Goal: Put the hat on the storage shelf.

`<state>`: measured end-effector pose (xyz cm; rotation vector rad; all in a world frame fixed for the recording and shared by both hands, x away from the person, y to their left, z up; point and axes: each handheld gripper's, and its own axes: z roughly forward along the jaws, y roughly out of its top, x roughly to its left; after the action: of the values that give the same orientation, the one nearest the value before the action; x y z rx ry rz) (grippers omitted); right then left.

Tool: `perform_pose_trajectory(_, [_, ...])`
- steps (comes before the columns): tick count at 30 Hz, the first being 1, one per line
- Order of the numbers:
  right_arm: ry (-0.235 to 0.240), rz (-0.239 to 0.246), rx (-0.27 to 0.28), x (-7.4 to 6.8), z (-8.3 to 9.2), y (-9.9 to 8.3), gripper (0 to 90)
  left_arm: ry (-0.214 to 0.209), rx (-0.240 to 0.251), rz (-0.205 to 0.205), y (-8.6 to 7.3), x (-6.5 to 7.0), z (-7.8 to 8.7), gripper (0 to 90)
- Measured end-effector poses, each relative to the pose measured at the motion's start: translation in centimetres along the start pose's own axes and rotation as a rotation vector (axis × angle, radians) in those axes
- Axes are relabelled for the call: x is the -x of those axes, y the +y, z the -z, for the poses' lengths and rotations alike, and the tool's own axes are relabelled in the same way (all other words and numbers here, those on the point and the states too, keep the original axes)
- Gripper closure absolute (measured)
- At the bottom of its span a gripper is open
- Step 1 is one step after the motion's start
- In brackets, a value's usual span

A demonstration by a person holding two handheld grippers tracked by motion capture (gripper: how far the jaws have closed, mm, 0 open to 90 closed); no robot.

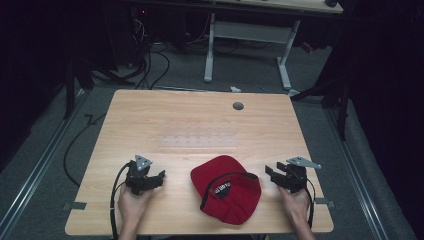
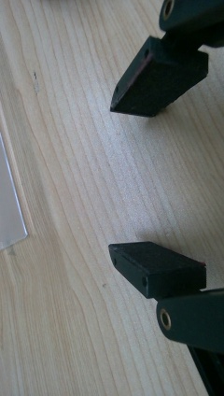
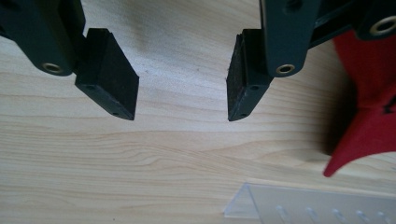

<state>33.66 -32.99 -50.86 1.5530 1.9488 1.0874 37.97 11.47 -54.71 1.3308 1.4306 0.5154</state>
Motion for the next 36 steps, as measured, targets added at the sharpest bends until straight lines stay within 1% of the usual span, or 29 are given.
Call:
perform_pose_trajectory(2, [0.028, -0.002, 0.026, -0.2, 1.0, 0.1, 43.9, 0.000, 0.000, 0.000, 0.0, 0.0, 0.0, 26.5])
perform_pose_trajectory(3, [0.028, -0.002, 0.026, -0.2, 1.0, 0.1, 43.9, 0.000, 0.001, 0.002, 0.0, 0.0, 0.0, 26.5])
perform_pose_trajectory(6, [0.065, -0.009, 0.052, -0.3, 1.9, 0.1, 43.2, 0.000, 0.000, -0.001, 0.0, 0.0, 0.0, 26.4])
perform_pose_trajectory(7, [0.090, -0.010, 0.065, -0.5, 2.5, 0.1, 42.6, 0.000, 0.000, -0.001, 0.0, 0.0, 0.0, 26.3])
perform_pose_trajectory(8, [0.090, -0.010, 0.065, -0.5, 2.5, 0.1, 42.6, 0.000, -0.001, -0.002, 0.0, 0.0, 0.0, 26.3])
perform_pose_trajectory(9, [0.104, -0.004, 0.069, -0.7, 2.7, 0.2, 42.2, 0.000, -0.001, -0.002, 0.0, 0.0, 0.0, 26.3])
perform_pose_trajectory(10, [0.126, 0.009, 0.072, -1.2, 3.1, 0.3, 41.7, 0.000, -0.001, -0.002, 0.0, 0.0, 0.0, 26.3])
perform_pose_trajectory(11, [0.126, 0.009, 0.072, -1.2, 3.1, 0.3, 41.7, 0.000, 0.000, -0.002, 0.0, 0.0, 0.0, 26.3])
perform_pose_trajectory(15, [0.173, 0.039, 0.072, -2.4, 3.5, 0.6, 39.8, 0.000, -0.001, -0.002, 0.0, 0.0, 0.0, 26.3])
perform_pose_trajectory(16, [0.194, 0.055, 0.067, -3.1, 3.4, 0.7, 38.6, 0.000, 0.000, -0.002, 0.0, 0.0, 0.0, 26.3])
perform_pose_trajectory(17, [0.194, 0.055, 0.067, -3.1, 3.4, 0.7, 38.6, 0.000, 0.000, -0.002, 0.0, 0.0, 0.0, 26.3])
perform_pose_trajectory(18, [0.212, 0.073, 0.060, -3.8, 3.3, 0.8, 37.8, 0.000, 0.000, -0.002, 0.0, 0.0, 0.0, 26.3])
perform_pose_trajectory(19, [0.219, 0.084, 0.056, -4.1, 3.2, 0.8, 37.3, 0.000, 0.000, -0.002, 0.0, 0.0, 0.0, 26.3])
perform_pose_trajectory(20, [0.219, 0.084, 0.056, -4.1, 3.2, 0.8, 37.3, 0.000, 0.000, -0.002, 0.0, 0.0, 0.0, 26.3])
perform_pose_trajectory(23, [0.239, 0.115, 0.026, -4.9, 2.3, 0.8, 36.1, 0.000, -0.001, -0.002, 0.0, 0.0, 0.0, 26.3])
perform_pose_trajectory(24, [0.239, 0.115, 0.026, -4.9, 2.3, 0.8, 36.1, 0.000, 0.000, -0.002, 0.0, 0.0, 0.0, 26.3])
perform_pose_trajectory(29, [0.249, 0.132, -0.007, -5.5, 1.2, 0.7, 35.2, 0.001, 0.000, -0.002, 0.0, 0.0, 0.0, 26.3])
perform_pose_trajectory(32, [0.257, 0.139, -0.026, -5.8, 0.5, 0.7, 34.8, 0.001, 0.000, -0.002, 0.0, 0.0, 0.0, 26.2])
perform_pose_trajectory(33, [0.267, 0.137, -0.039, -5.9, 0.0, 0.6, 34.7, 0.001, 0.000, -0.002, 0.0, 0.0, 0.0, 26.3])
perform_pose_trajectory(36, [0.275, 0.141, -0.050, -6.0, -0.5, 0.6, 34.7, 0.001, 0.000, -0.002, 0.0, 0.0, 0.0, 26.3])
